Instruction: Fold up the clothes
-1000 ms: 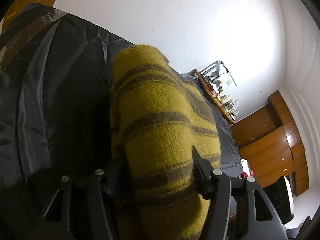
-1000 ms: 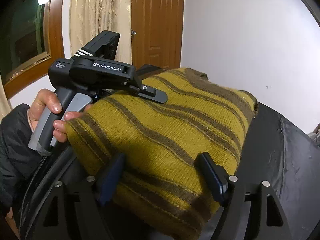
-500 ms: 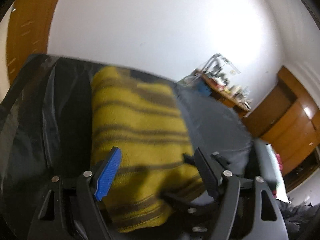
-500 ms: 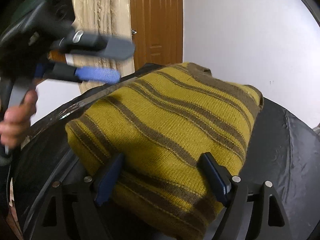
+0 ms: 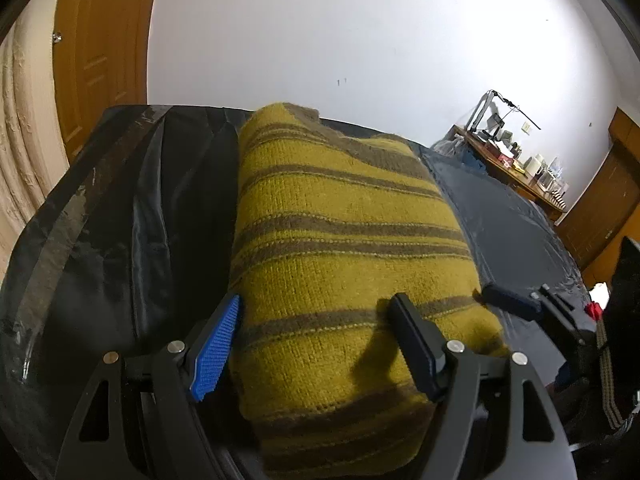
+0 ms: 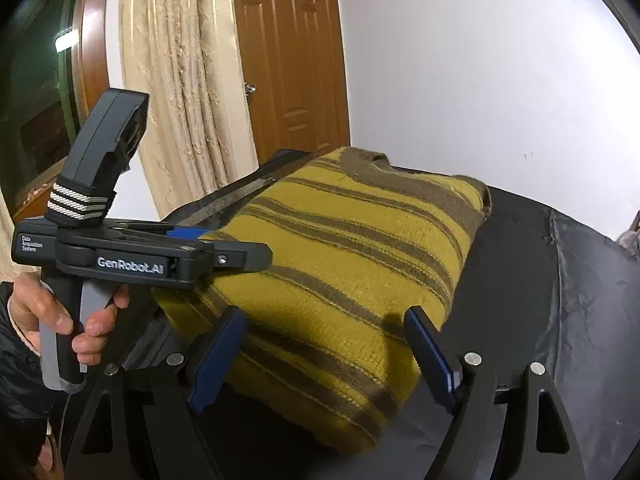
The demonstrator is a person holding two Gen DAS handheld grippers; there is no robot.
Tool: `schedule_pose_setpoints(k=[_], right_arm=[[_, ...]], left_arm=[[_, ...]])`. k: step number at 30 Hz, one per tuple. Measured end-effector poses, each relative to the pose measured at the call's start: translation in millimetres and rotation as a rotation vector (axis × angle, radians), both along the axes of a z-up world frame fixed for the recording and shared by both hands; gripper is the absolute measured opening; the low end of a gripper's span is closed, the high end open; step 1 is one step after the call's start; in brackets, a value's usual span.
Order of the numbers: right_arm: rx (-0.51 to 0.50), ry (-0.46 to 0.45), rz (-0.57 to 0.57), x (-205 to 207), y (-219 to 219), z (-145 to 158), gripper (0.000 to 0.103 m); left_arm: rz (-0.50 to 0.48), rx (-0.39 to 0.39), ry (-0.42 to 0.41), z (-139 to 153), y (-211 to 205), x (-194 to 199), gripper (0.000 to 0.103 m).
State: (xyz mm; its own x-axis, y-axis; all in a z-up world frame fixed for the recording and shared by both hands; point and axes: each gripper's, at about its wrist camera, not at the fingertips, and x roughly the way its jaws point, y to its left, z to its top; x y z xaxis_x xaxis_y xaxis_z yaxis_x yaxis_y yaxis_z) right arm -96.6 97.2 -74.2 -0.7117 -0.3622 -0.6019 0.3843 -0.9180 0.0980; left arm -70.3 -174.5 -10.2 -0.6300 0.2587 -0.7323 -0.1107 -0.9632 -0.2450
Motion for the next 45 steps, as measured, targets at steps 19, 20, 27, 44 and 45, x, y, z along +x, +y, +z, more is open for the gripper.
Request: schedule_pose_setpoints(k=[19,20,27,44,45], right_arm=[[-0.026,0.023,-0.014,25,28,3,0.084],[-0.033,0.035,-0.024,28,33,7,0.084],[0.002,0.037,-0.052,18,29,7,0.084],[0.003,-0.054,-0.021,-21,-4,-21,0.085],[0.002,-0.056,-0.021,-20,-2,-21,0.085]], left_arm=[[0.081,-0.137,0.058,10,23,11,0.081],[0.086,-0.160,0.069,11,27,13,0.081],[0.102,-0.177,0.084,9,30,15,0.081],[0.111,-0.248,0.125,4,38,17,0.081],[0.111,-0.253,0.127,3,39,17,0.082]])
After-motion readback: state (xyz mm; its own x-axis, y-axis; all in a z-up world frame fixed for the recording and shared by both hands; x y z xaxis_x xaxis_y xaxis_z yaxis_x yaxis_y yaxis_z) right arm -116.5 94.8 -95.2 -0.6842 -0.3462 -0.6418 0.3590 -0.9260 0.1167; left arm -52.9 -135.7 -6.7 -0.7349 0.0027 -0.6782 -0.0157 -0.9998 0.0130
